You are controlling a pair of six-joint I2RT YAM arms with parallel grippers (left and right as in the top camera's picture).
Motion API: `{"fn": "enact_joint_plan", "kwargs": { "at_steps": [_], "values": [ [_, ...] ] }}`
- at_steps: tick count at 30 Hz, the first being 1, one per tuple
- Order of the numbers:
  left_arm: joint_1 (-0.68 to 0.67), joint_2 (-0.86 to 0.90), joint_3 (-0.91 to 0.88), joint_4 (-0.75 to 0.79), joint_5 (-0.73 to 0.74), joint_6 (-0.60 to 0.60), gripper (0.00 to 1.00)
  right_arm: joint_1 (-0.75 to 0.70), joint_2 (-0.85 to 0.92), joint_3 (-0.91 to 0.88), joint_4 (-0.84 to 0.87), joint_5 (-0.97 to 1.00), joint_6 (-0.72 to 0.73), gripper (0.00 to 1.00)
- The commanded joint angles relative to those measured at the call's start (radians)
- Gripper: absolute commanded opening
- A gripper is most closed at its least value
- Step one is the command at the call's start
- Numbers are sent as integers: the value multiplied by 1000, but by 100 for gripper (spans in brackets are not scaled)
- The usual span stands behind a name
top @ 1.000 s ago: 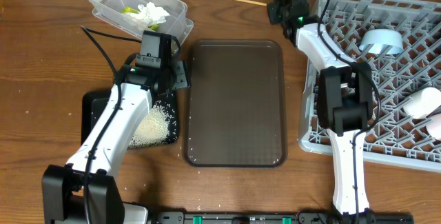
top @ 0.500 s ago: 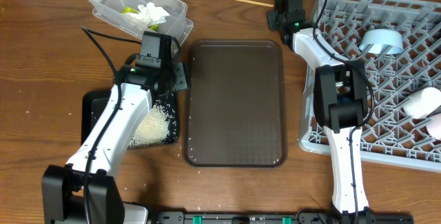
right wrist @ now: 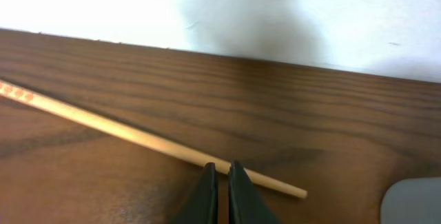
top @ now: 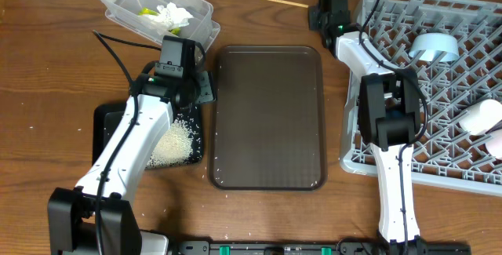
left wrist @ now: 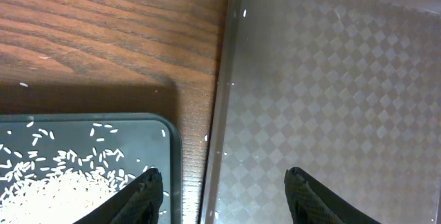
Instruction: Sort waste into correct bins and load items into the dishwasher rack
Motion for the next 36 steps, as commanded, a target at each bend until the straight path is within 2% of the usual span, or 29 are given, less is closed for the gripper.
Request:
{"fn": "enact_joint_plan", "kwargs": {
  "at_steps": [1, 12, 27, 36],
  "values": [
    [-1, 0, 18, -3, 6, 13, 60, -7, 9, 20, 6, 24, 32, 6],
    [-1, 0, 18, -14, 6, 13, 60, -10, 40, 18, -37, 19, 71, 5],
    [-1, 0, 18, -14, 6, 13, 60, 22, -15, 20, -90, -14, 27, 2],
    [-1, 0, 18, -14, 6, 13, 60, 5, -24, 20, 26, 54, 28, 3]
  ]
}}
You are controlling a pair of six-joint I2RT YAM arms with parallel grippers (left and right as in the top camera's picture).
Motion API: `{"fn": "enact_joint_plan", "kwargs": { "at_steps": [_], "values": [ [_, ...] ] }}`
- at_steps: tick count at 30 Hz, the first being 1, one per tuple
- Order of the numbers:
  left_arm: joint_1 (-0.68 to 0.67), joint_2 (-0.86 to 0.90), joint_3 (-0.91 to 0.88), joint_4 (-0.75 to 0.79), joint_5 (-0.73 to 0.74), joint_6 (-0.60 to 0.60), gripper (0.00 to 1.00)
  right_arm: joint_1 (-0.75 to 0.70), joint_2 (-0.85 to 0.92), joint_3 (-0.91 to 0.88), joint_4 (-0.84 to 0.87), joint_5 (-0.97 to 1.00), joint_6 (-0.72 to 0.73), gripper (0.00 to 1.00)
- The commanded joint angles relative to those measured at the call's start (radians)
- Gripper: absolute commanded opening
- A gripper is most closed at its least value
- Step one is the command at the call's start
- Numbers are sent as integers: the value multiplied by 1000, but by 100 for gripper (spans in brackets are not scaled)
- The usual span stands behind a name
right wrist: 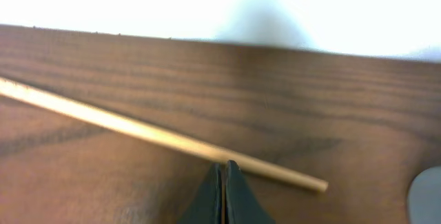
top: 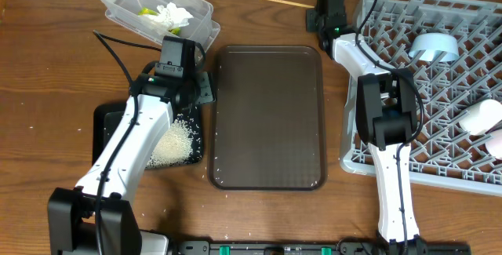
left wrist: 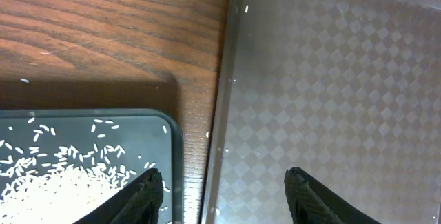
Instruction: Sort waste into correct bins and load items into the dishwasher rack
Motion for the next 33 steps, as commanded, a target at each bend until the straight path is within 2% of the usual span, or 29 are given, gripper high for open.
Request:
{"fn": "enact_joint_plan", "kwargs": {
  "at_steps": [1, 10, 22, 29, 33],
  "values": [
    [-1, 0, 18, -3, 6, 13, 60, -11, -47, 16, 23, 36, -8, 3],
    [-1, 0, 18, -3, 6, 13, 60, -31, -17, 16, 89, 35, -8, 2],
    [-1, 0, 18, -3, 6, 12, 60, -44, 3, 16, 79, -9, -20, 2],
    [-1, 0, 18, -3, 7, 2, 60, -47, 37, 16, 90, 10, -20, 5],
    [-1, 0, 18, -3, 7, 2, 60, -51, 50, 16, 89, 10, -20, 13]
  ]
}}
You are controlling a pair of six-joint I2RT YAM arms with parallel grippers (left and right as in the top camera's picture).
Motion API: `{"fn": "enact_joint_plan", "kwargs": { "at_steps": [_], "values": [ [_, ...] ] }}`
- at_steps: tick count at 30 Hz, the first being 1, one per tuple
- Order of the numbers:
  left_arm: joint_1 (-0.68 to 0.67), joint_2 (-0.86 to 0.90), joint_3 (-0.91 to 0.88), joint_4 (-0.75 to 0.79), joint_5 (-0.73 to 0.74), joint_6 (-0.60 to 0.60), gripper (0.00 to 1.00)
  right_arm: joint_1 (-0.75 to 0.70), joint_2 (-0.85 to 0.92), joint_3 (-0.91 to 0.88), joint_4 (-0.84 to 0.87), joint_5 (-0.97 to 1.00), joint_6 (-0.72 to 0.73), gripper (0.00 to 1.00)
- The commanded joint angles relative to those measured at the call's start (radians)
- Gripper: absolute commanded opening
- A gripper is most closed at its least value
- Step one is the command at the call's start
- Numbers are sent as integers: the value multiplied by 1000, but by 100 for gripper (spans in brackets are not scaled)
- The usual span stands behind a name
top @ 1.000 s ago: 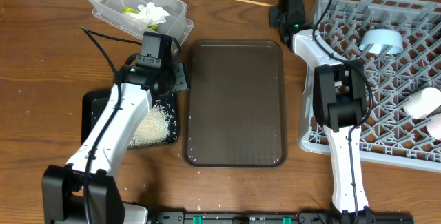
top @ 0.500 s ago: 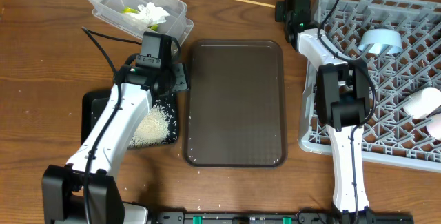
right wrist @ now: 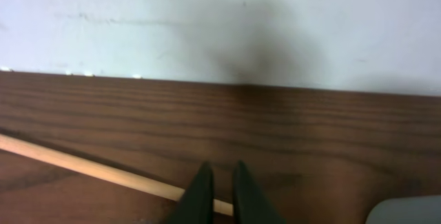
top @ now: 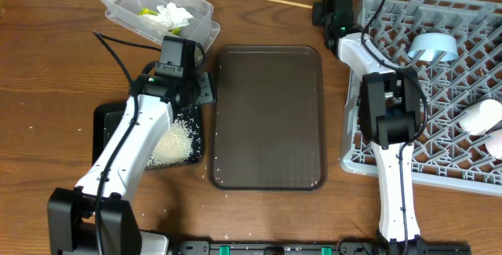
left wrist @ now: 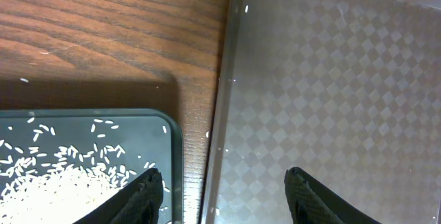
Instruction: Sort waste into correct bins and load items into the dishwasher rack
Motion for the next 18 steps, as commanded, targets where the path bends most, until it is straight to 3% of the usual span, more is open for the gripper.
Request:
{"fn": "enact_joint_plan", "kwargs": {
  "at_steps": [1, 9, 18],
  "values": [
    [-1, 0, 18, -3, 7, 2, 60, -18, 42, 16, -2, 8, -7, 14],
    [-1, 0, 18, -3, 7, 2, 60, -13, 42, 22, -29, 7, -7, 18],
    [-1, 0, 18, -3, 7, 2, 60, 0, 37, 29, -233, -52, -8, 22]
  ]
}}
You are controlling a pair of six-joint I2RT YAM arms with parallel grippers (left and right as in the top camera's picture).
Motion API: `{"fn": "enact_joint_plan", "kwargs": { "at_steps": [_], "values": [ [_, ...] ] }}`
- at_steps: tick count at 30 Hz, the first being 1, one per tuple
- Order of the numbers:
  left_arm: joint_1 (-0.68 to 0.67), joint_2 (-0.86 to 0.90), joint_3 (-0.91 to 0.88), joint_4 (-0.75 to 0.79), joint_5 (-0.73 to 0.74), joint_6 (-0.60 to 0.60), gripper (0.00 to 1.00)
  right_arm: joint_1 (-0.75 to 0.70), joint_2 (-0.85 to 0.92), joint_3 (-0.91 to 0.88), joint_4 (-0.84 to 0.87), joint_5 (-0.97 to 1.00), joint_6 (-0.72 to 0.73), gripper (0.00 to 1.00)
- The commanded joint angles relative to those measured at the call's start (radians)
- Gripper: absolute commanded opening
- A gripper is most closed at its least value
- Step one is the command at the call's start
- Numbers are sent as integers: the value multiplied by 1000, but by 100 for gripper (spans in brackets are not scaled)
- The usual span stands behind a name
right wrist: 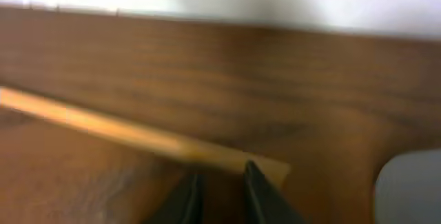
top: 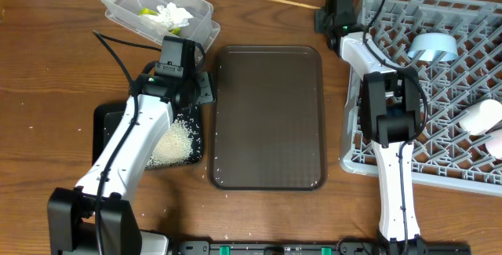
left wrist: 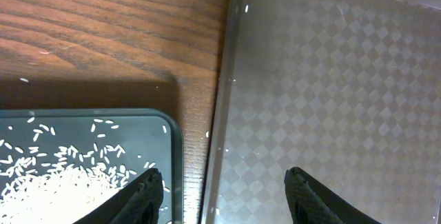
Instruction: Sort waste into correct bins and load items into the dishwasher rack
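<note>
A thin wooden chopstick (top: pixel 284 1) lies on the table at the back, left of the grey dishwasher rack (top: pixel 392 20). My right gripper (top: pixel 321 10) is at the chopstick's right end. In the blurred right wrist view the chopstick (right wrist: pixel 124 131) runs from the left to just past the fingertips (right wrist: pixel 253 179), and the right gripper (right wrist: pixel 220 179) stands narrowly open behind it, holding nothing. My left gripper (left wrist: pixel 224 200) is open and empty, one finger over the black rice tray (left wrist: pixel 83 124) and the other over the brown tray (left wrist: pixel 324 86).
The rack holds a grey bowl (top: pixel 433 47) and white items (top: pixel 482 118) at its right side. A clear container (top: pixel 153 8) with white and green scraps sits at the back left. The black tray of rice (top: pixel 106 122) lies left of the brown tray (top: pixel 268 118).
My right gripper's jaws stand wider apart, and the chopstick's end now lies closer, just past the fingertips. The left arm has not moved.
The right gripper was nearly shut by the chopstick's right end, then fully shut a little further left. It then stood further right with the jaws slightly apart, and now they are wider at the chopstick's end. The left gripper stayed open over the two trays' edges.
</note>
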Motion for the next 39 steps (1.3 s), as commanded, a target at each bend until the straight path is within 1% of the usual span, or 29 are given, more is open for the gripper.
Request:
{"fn": "enact_joint_plan", "kwargs": {
  "at_steps": [1, 6, 8, 14, 22, 31, 39],
  "values": [
    [-1, 0, 18, -4, 7, 2, 60, 11, 8, -13, -72, -30, -8, 25],
    [-1, 0, 18, -3, 7, 2, 60, 30, -56, -12, -137, -29, -14, 31],
    [-1, 0, 18, -3, 7, 2, 60, 34, -95, -12, -155, -29, -27, 31],
    [-1, 0, 18, -3, 7, 2, 60, 32, -172, -12, -108, -23, -38, 33],
    [-1, 0, 18, -3, 7, 2, 60, 34, -140, -12, -74, -30, -39, 32],
    [-1, 0, 18, -3, 7, 2, 60, 37, -46, -12, 48, -30, -38, 31],
    [-1, 0, 18, -3, 7, 2, 60, 40, 1, -12, 56, -30, -38, 31]
  ]
}}
